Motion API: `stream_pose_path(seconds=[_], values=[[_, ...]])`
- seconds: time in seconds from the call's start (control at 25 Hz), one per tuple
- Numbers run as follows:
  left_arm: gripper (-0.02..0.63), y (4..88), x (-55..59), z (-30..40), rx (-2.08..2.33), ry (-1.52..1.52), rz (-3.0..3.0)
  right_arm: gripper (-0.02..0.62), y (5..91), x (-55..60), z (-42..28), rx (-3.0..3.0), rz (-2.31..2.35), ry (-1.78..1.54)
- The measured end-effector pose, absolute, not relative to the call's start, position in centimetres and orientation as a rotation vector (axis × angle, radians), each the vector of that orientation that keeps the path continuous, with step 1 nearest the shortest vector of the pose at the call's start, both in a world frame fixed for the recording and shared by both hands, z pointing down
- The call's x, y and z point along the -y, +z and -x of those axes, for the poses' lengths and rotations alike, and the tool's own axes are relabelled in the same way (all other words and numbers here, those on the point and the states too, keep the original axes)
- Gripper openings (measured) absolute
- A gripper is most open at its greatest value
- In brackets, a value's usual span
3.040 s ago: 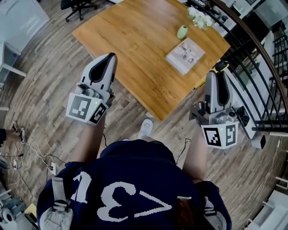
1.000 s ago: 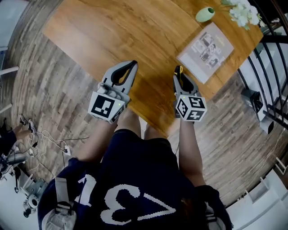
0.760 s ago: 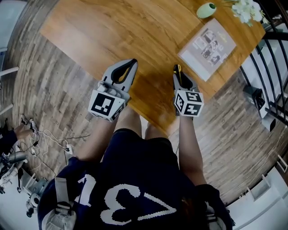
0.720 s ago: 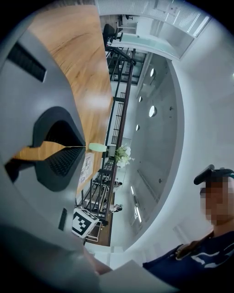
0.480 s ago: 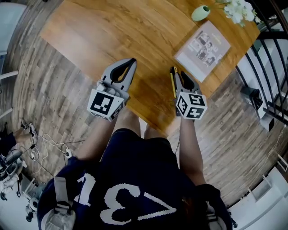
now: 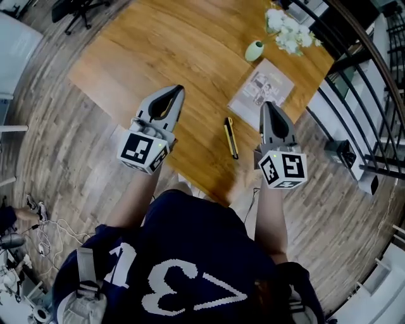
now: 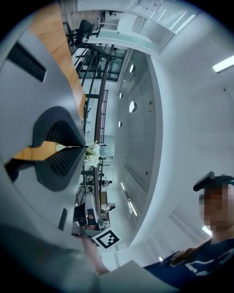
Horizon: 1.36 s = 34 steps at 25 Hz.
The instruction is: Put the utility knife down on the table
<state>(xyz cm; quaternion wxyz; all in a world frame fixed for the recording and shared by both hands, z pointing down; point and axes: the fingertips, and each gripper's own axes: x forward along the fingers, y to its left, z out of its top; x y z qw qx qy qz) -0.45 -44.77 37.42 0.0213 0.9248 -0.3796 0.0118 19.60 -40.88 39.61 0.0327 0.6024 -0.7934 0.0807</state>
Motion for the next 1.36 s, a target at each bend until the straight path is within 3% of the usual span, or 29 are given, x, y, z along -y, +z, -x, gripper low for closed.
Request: stream_pose_path(seconds=[0.44, 1.36], values=[[0.017, 30.5, 42.5, 0.3, 1.209, -0.103, -2.953, 0.023, 27.4, 36.5, -21.3, 2.572, -2.005, -0.091], [0.017, 28.5, 39.5, 1.6, 1.221, -0.150, -2.980, 0.024, 25.0, 33.4, -19.6, 2.587, -1.990, -0.183]])
